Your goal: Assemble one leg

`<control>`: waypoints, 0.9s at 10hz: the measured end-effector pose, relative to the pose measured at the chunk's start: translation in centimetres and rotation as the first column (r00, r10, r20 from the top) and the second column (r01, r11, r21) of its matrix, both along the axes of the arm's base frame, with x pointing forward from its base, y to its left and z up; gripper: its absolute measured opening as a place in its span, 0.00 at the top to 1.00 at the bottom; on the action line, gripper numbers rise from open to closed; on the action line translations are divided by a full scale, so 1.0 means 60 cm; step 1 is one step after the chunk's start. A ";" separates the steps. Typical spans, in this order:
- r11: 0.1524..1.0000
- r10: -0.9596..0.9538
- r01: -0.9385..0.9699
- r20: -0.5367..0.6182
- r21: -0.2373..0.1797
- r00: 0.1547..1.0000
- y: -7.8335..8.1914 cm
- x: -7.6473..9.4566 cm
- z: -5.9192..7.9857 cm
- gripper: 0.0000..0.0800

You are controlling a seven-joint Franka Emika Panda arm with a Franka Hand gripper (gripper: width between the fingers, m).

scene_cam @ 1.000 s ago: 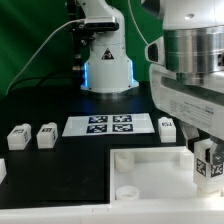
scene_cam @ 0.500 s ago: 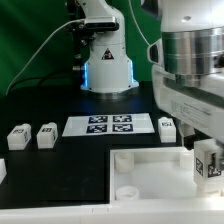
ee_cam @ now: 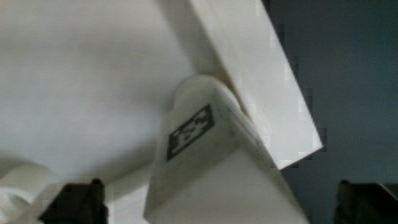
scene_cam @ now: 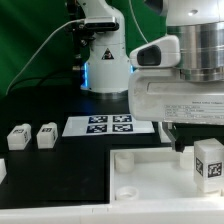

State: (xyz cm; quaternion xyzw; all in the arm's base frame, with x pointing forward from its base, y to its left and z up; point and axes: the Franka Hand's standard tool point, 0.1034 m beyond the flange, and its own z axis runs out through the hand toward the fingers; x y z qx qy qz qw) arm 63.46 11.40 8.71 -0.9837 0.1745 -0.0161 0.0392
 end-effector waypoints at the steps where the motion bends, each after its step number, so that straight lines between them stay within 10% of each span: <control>1: 0.988 0.153 -0.153 0.001 -0.018 0.988 0.002 0.000 -0.001 0.19; 3: 0.895 0.442 -0.442 -0.009 -0.069 0.897 0.020 0.015 -0.001 0.19; 4: 0.908 0.413 -0.413 -0.007 -0.065 0.911 0.017 0.015 -0.002 0.19; 7: 0.967 0.247 -0.247 -0.008 -0.056 0.969 0.017 0.015 -0.003 0.63; 9: 0.998 0.043 -0.043 -0.012 -0.051 0.999 0.012 0.016 -0.003 0.63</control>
Offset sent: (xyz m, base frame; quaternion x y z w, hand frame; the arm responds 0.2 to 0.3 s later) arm 0.0000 0.0000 0.0000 0.0000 0.0000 0.0000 1.0000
